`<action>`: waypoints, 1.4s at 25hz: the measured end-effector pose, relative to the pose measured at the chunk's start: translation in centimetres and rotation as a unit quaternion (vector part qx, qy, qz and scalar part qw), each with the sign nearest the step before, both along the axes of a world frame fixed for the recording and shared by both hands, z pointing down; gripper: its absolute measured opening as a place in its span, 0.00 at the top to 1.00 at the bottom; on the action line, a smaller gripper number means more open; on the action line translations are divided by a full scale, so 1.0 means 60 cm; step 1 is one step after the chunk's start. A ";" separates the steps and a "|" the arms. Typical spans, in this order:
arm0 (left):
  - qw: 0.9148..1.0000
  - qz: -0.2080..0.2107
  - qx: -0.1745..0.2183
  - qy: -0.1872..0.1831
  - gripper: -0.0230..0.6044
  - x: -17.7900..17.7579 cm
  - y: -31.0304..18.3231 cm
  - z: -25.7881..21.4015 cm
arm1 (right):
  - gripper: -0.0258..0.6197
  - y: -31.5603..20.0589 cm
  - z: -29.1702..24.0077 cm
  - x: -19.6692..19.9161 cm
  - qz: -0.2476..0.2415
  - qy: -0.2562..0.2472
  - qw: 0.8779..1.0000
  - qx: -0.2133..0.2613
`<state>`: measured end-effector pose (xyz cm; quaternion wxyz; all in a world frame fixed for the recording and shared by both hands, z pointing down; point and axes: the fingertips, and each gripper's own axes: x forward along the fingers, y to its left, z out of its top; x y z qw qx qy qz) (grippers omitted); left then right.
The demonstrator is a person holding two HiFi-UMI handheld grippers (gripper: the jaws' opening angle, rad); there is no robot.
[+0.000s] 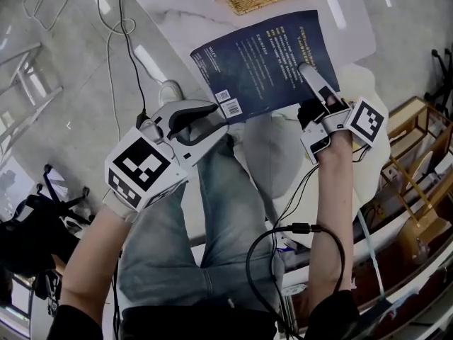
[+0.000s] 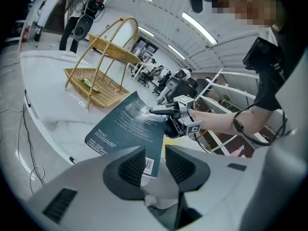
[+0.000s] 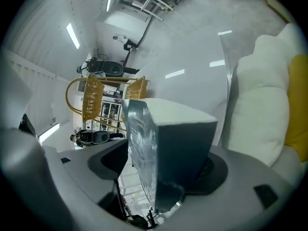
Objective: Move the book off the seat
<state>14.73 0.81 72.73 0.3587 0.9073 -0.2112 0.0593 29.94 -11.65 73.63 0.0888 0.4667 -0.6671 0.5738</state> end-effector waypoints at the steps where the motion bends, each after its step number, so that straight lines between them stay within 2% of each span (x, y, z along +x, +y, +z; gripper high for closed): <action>1: 1.000 0.001 0.000 0.000 0.79 0.002 0.001 -0.001 | 0.43 0.001 0.002 0.002 -0.004 0.003 1.000 -0.008; 9: 1.000 0.005 -0.002 0.004 0.79 0.008 0.001 0.002 | 0.38 0.016 0.026 0.022 -0.013 0.073 0.996 -0.056; 15: 1.000 0.008 -0.003 0.004 0.79 0.000 0.001 0.009 | 0.37 0.035 0.029 0.050 0.008 0.088 0.994 -0.069; 21: 1.000 0.030 -0.004 0.003 0.79 -0.005 -0.002 0.014 | 0.36 0.045 0.004 0.069 0.035 0.100 0.993 -0.054; 27: 0.998 0.066 0.010 0.002 0.79 0.030 0.008 -0.003 | 0.36 0.076 -0.026 0.112 0.075 0.093 0.992 -0.032; 35: 0.993 0.116 0.024 0.000 0.79 0.083 0.022 -0.022 | 0.36 0.139 -0.061 0.146 0.093 0.098 0.991 -0.002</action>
